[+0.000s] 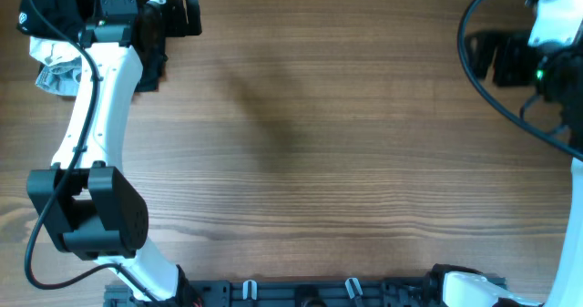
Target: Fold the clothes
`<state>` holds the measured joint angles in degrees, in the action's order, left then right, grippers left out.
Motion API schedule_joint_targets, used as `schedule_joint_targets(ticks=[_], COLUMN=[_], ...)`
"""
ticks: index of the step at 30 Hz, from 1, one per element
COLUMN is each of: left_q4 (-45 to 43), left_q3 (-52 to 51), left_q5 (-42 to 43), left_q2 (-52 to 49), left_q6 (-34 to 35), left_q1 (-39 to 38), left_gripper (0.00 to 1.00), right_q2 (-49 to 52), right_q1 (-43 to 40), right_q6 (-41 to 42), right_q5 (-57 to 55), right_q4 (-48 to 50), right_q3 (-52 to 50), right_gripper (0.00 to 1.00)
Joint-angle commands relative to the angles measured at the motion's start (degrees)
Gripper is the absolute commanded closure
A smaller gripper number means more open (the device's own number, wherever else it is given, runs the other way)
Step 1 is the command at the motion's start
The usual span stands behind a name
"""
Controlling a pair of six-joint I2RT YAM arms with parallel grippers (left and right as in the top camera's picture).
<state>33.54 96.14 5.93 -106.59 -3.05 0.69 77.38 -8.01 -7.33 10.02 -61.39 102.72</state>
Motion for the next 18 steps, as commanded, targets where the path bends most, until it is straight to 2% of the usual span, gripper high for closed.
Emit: schedule_joint_targets(ticks=[1,3,8,13,18], left_q4=[-0.2,-0.2,-0.2,-0.2,-0.2], left_q3=[0.6,0.6,0.6,0.6,0.6], left_q5=[0.7,0.7,0.7,0.7,0.7], left_q2=[0.8,0.8,0.8,0.8,0.8], left_q6=[0.7,0.7,0.7,0.7,0.7], left_q1=[0.0,0.0,0.0,0.0,0.0], left_gripper=[0.0,0.0,0.0,0.0,0.0], right_q2=[-6.4,-13.0,-33.2,-51.0,-64.8], right_q1=[0.3,0.3,0.6,4.2,5.0], right_q6=[-1.5,-1.4,1.9,2.1,9.2], right_q5=[0.3,2.1,2.0,2.0,2.1], right_q4=[11.0,19.6,37.9,47.9,54.1], right_q3=[-7.6,-17.4,-49.6,-72.6,-89.0], right_gripper=[0.01,0.0,0.0,0.0,0.0])
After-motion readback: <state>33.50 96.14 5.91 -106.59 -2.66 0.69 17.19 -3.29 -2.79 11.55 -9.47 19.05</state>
